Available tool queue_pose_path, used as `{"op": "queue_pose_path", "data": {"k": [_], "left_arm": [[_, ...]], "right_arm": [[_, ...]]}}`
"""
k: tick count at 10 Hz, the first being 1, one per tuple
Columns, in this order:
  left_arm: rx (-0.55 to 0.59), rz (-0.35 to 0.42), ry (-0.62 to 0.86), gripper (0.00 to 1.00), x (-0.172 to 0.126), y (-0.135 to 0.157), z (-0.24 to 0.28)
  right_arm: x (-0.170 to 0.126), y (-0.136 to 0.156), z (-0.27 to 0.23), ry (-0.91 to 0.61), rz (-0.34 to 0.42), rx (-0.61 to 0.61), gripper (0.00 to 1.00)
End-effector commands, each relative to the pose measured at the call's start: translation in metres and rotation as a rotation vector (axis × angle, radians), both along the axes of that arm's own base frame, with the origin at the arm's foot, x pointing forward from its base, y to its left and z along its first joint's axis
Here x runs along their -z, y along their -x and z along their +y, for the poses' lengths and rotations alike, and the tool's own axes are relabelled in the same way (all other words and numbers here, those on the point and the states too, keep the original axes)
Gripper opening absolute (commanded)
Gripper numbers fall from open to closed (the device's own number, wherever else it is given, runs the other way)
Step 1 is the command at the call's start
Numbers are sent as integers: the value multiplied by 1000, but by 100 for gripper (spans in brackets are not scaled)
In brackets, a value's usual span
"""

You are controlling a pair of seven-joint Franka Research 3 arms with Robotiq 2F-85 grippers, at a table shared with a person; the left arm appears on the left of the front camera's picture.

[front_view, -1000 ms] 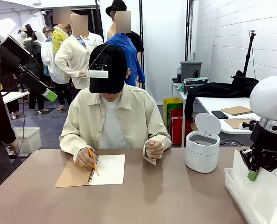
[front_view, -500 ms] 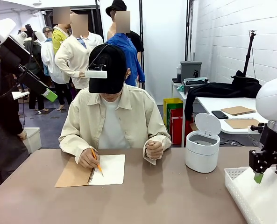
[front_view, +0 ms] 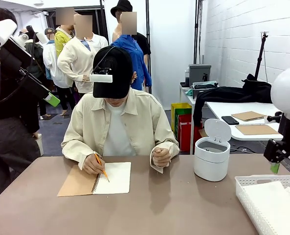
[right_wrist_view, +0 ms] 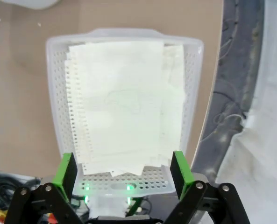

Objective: Sort the paper based on its condition.
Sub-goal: If a person hands you a paper, place it in the Organizing basket , and if it's crumpled, put it in the Trash can.

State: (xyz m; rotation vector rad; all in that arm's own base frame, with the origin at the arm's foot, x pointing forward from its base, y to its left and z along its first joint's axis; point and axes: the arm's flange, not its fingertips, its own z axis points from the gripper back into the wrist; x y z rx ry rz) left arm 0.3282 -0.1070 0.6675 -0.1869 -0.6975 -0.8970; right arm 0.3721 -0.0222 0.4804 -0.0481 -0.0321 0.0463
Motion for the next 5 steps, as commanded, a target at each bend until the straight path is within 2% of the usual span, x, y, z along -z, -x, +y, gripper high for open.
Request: {"op": "queue_pose_path", "data": {"k": [1, 2, 3, 4, 5], "left_arm": [[-4, -2, 4, 100, -1, -1, 1], [-4, -2, 4, 100, -1, -1, 1], [-4, -2, 4, 100, -1, -1, 1], [-4, -2, 4, 100, -1, -1, 1], [-4, -2, 4, 100, -1, -1, 1]], "right_arm": [[-19, -4, 4, 48, -28, -65, 100], [-29, -3, 8, 28, -68, -116, 100], [-40, -1, 14, -9, -141, -176, 100], [-25, -4, 7, 27, -39, -57, 100], [-25, -4, 7, 27, -39, -57, 100]]}}
